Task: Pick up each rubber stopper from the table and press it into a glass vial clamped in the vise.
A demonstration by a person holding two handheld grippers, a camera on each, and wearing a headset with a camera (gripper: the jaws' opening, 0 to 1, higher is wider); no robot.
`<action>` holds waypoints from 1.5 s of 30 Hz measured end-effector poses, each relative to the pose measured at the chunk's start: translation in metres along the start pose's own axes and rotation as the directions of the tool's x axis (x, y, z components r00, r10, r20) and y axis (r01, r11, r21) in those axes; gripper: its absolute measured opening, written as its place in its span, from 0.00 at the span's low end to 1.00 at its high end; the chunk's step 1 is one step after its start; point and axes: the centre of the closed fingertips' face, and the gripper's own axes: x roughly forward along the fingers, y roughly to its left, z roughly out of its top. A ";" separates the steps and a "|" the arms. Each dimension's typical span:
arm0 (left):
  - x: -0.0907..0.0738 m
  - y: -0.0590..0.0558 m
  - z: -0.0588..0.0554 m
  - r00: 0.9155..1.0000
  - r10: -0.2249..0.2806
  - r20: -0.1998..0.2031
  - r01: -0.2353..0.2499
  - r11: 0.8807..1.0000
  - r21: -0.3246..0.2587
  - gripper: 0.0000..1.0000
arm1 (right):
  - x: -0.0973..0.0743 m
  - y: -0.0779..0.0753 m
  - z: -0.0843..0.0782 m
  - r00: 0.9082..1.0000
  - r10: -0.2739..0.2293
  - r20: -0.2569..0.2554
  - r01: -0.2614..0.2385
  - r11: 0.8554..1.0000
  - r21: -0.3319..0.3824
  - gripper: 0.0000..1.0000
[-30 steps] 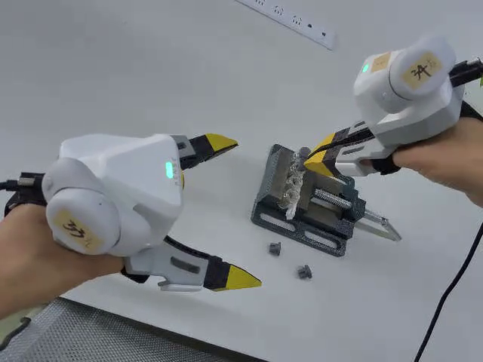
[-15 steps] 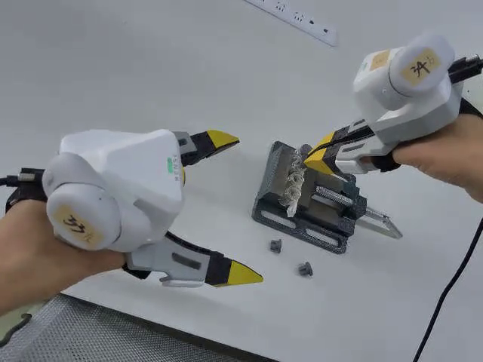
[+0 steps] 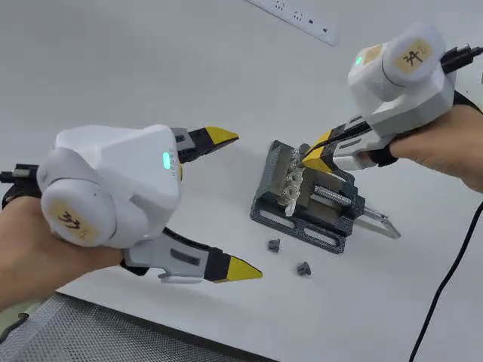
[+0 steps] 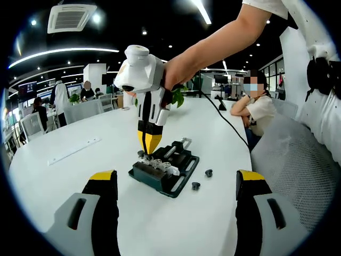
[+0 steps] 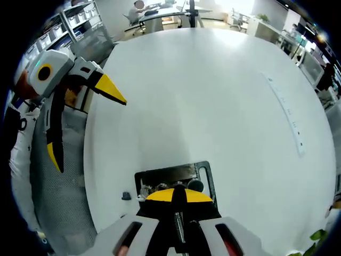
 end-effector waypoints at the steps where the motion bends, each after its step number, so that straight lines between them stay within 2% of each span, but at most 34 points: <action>1: 0.000 0.000 0.000 1.000 0.000 0.001 0.000 1.000 -0.001 0.91 | 0.000 0.000 0.000 1.000 0.002 -0.007 -0.002 1.000 -0.014 0.00; 9: 0.001 0.001 0.002 1.000 0.004 0.010 -0.003 1.000 -0.004 0.90 | 0.002 0.002 -0.001 0.999 -0.008 -0.044 0.006 0.998 -0.058 0.00; 16: 0.000 0.002 0.001 1.000 0.006 0.005 -0.006 1.000 -0.004 0.90 | 0.003 0.001 -0.001 0.998 0.006 -0.061 -0.009 0.999 -0.048 0.00; 23: 0.001 0.005 0.002 1.000 0.010 0.007 -0.010 1.000 -0.005 0.90 | 0.004 0.003 -0.001 0.996 -0.001 -0.093 -0.007 0.996 -0.093 0.00; 28: 0.000 0.006 0.002 1.000 0.011 0.006 -0.011 1.000 -0.002 0.90 | 0.004 0.002 -0.002 0.996 0.011 -0.087 -0.017 0.997 -0.070 0.00; 37: 0.001 0.008 0.004 1.000 0.014 0.011 -0.014 1.000 -0.003 0.89 | 0.005 0.003 -0.001 0.995 0.011 -0.095 -0.019 0.997 -0.081 0.00; 41: 0.001 0.008 0.004 1.000 0.013 0.010 -0.013 1.000 0.000 0.89 | 0.006 0.004 0.000 0.993 -0.001 -0.116 -0.011 0.995 -0.100 0.00; 45: 0.000 0.010 0.004 1.000 0.018 0.009 -0.018 1.000 -0.001 0.88 | 0.007 0.002 -0.002 0.992 0.001 -0.123 -0.011 0.997 -0.078 0.00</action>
